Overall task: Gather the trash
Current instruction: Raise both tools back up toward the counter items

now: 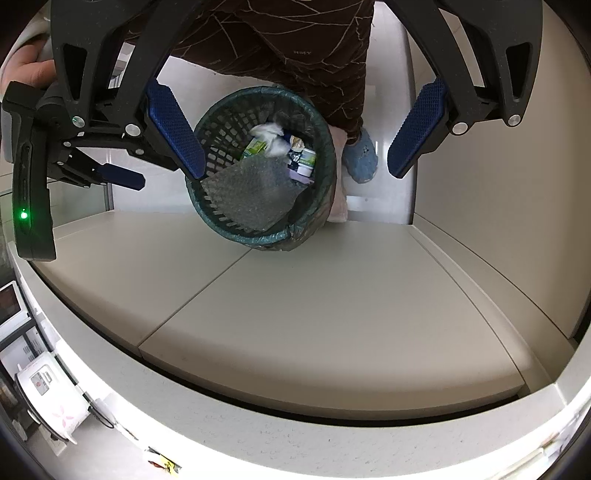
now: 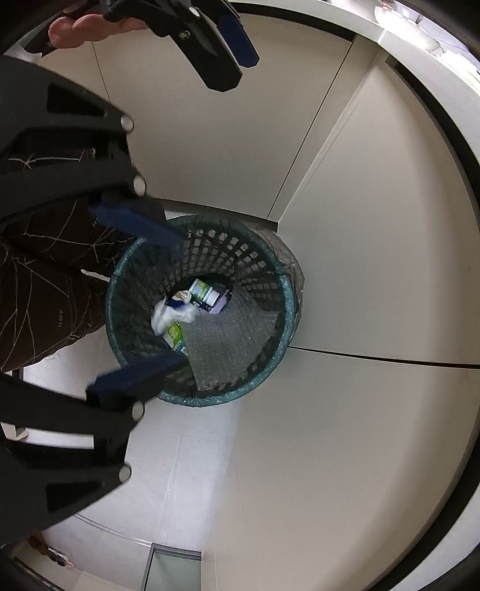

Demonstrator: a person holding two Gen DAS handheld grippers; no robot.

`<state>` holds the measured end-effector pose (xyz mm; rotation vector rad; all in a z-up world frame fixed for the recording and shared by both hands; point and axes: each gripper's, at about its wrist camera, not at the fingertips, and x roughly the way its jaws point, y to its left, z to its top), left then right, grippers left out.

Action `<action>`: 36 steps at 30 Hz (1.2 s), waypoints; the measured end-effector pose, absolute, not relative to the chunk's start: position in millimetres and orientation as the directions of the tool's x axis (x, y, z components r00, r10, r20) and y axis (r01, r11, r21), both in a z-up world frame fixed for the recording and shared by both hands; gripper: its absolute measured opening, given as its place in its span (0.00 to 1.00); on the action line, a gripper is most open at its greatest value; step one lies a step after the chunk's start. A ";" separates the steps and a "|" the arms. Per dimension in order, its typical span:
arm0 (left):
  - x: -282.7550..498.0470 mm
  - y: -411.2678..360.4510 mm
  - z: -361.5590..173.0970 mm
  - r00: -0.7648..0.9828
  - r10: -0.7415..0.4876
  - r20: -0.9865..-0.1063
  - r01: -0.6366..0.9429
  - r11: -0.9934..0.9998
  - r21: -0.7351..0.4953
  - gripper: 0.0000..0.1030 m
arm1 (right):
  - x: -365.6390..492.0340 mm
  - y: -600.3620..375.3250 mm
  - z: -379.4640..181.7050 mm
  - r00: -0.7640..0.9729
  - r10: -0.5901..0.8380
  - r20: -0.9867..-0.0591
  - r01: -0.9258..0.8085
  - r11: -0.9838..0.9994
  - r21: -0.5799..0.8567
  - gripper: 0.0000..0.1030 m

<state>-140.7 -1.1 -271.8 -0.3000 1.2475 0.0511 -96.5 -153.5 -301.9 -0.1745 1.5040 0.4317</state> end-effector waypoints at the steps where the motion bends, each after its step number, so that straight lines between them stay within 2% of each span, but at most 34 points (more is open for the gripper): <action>1: -139.7 -1.2 -269.6 0.325 -0.123 -0.938 -0.198 0.961 -0.195 0.94 | -96.6 -153.9 -299.4 0.012 0.168 -0.986 -0.379 0.913 0.151 0.66; 6: -136.3 -1.2 -257.5 0.340 -0.112 -0.934 -0.195 0.963 -0.186 0.94 | -87.1 -165.8 -280.3 0.067 0.167 -0.984 -0.339 0.931 0.135 0.79; 14: -127.5 -11.0 -227.0 0.381 -0.118 -0.917 -0.135 0.974 -0.181 0.94 | -68.8 -189.8 -217.5 0.215 0.173 -0.961 -0.325 0.941 0.097 0.90; 28: -81.1 -41.9 -130.9 0.528 -0.133 -0.839 -0.044 0.982 -0.183 0.94 | -19.8 -243.8 -110.2 0.455 0.180 -0.872 -0.204 0.974 0.095 0.91; 36: -31.8 -53.6 -88.7 0.570 -0.119 -0.813 -0.012 0.988 -0.153 0.94 | 20.6 -260.5 -69.1 0.515 0.173 -0.840 -0.185 0.979 0.088 0.91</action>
